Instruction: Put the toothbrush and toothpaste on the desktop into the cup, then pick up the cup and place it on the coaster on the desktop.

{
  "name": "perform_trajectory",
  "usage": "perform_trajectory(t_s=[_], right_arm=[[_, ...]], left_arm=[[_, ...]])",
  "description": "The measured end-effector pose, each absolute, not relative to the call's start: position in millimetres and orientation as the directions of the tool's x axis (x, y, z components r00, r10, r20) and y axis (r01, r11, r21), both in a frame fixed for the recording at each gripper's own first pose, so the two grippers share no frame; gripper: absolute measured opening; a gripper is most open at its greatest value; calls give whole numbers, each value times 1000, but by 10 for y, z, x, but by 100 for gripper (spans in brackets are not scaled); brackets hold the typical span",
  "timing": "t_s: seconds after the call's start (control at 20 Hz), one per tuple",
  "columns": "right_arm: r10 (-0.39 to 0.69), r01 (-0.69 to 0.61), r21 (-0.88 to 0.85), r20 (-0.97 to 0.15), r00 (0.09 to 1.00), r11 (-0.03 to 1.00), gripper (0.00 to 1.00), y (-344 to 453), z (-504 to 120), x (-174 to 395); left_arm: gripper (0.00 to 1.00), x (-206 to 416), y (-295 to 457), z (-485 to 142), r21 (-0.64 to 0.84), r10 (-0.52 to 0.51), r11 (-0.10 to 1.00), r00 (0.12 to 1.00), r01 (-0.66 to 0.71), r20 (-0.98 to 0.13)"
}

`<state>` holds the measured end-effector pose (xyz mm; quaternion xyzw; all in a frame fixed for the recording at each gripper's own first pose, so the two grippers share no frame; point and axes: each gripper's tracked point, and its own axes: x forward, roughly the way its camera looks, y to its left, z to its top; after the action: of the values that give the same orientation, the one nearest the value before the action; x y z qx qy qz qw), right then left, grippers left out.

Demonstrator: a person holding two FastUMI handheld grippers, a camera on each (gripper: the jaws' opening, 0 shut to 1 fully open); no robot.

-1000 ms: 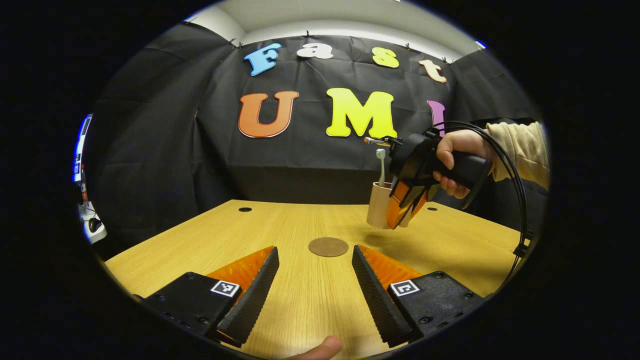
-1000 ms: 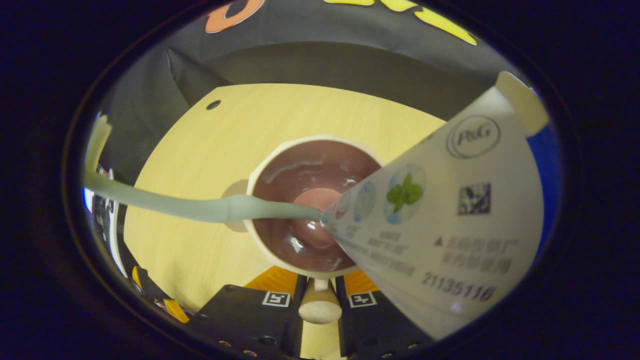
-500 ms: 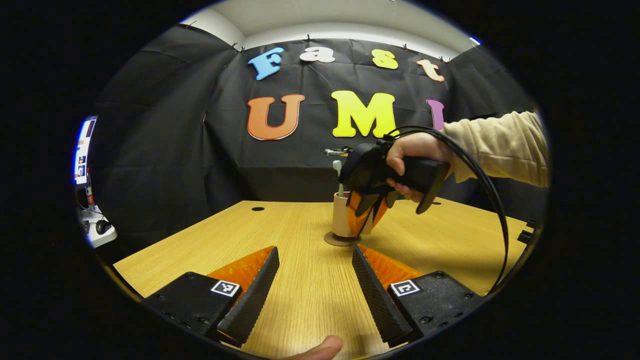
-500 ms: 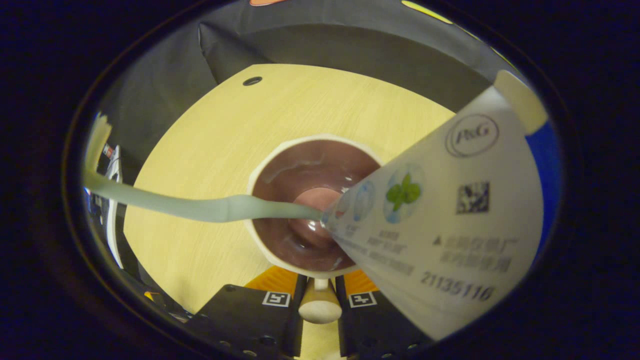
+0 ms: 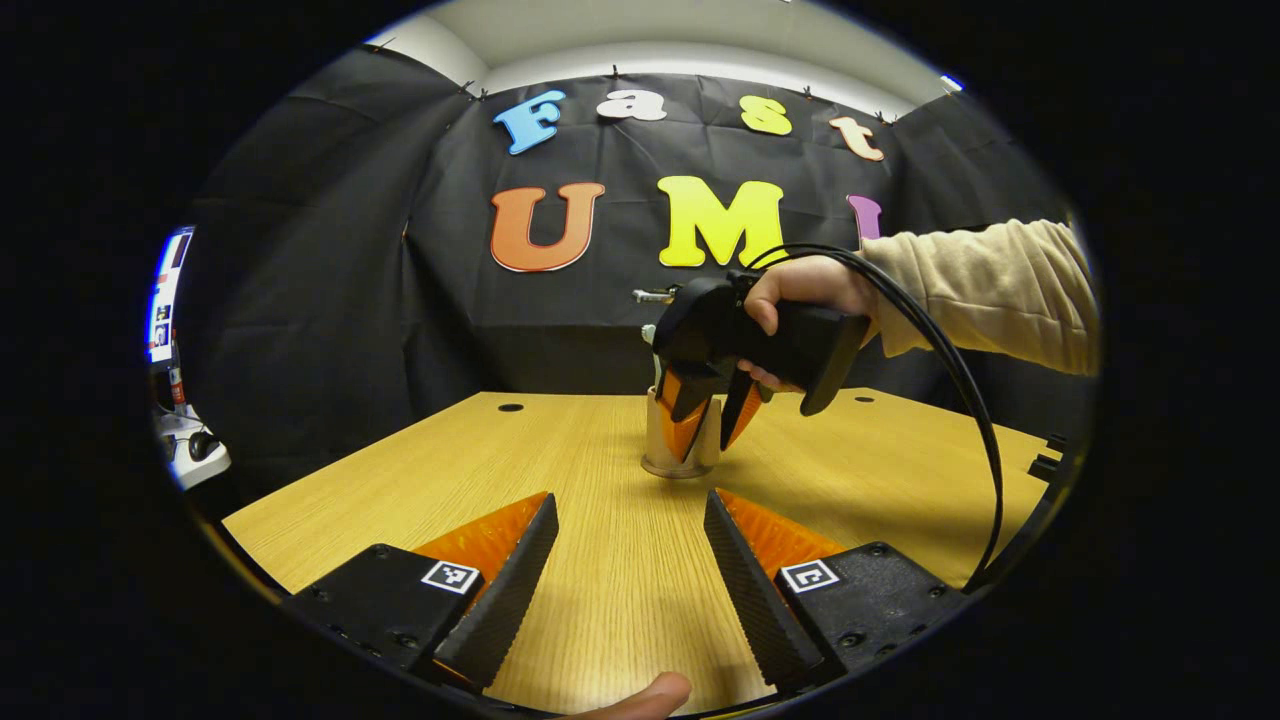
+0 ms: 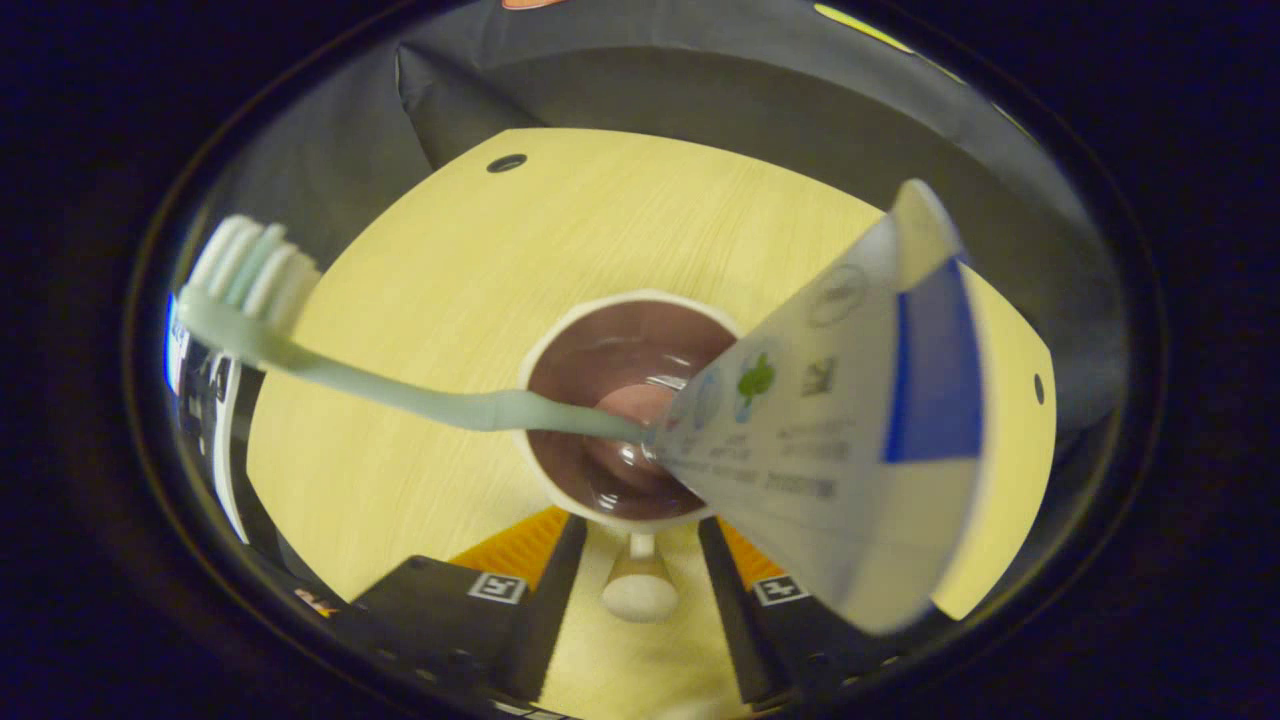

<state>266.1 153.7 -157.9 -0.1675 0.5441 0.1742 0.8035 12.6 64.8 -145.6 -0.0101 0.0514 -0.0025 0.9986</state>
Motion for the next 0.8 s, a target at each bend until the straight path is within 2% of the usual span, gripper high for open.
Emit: perform_trajectory(t_s=[0.1,0.3,0.5,0.65,0.8], right_arm=[[139,-461,-49,-920,366,886,89,1496,-1440,2557],[236,-420,44,-877,419,907,100,1289,-1080,2324],[312,-385,86,-755,577,919,97,777,-524,2107],[302,-347,42,-597,743,937,97,207,-45,1912],[267,-316,-34,-453,850,948,97,-352,209,1515]], left_arm=[[93,125,631,-1456,-3,-9,1000,994,9,-105],[94,131,603,-1372,6,0,1000,995,1,-103],[93,229,412,-1139,16,-8,1000,996,9,-84],[93,303,266,-901,28,-7,1000,999,9,-51],[93,283,180,-751,20,15,1000,999,-14,-44]])
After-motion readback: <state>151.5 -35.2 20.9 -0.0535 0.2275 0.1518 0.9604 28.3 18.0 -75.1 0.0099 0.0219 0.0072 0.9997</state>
